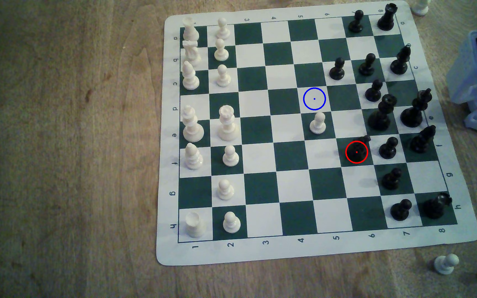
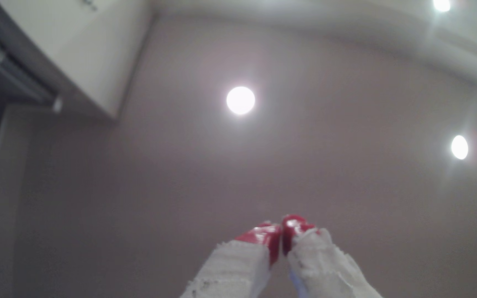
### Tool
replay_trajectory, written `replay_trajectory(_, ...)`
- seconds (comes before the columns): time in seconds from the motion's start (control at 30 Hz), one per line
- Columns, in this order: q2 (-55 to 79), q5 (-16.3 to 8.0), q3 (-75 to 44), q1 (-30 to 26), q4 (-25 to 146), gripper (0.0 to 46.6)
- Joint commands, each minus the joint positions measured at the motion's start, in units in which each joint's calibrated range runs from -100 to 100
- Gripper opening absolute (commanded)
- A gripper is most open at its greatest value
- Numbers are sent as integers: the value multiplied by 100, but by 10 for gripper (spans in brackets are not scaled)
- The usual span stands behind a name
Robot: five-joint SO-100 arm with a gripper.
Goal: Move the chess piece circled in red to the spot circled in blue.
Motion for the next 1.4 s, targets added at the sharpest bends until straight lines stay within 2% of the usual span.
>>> replay_trajectory(0.0, 14, 24, 81, -39, -7, 2)
replay_trajectory(0.93, 5, 24, 81, -39, 50, 10)
replay_trajectory(1.07, 5, 34, 81, -47, 1180, 26)
replay_trajectory(1.13, 5, 215, 81, -55, 2401, 2)
replay_trajectory(1.27, 14, 527, 81, -212, 4039, 49)
replay_trajectory(1.37, 14, 552, 81, -251, 4792, 61)
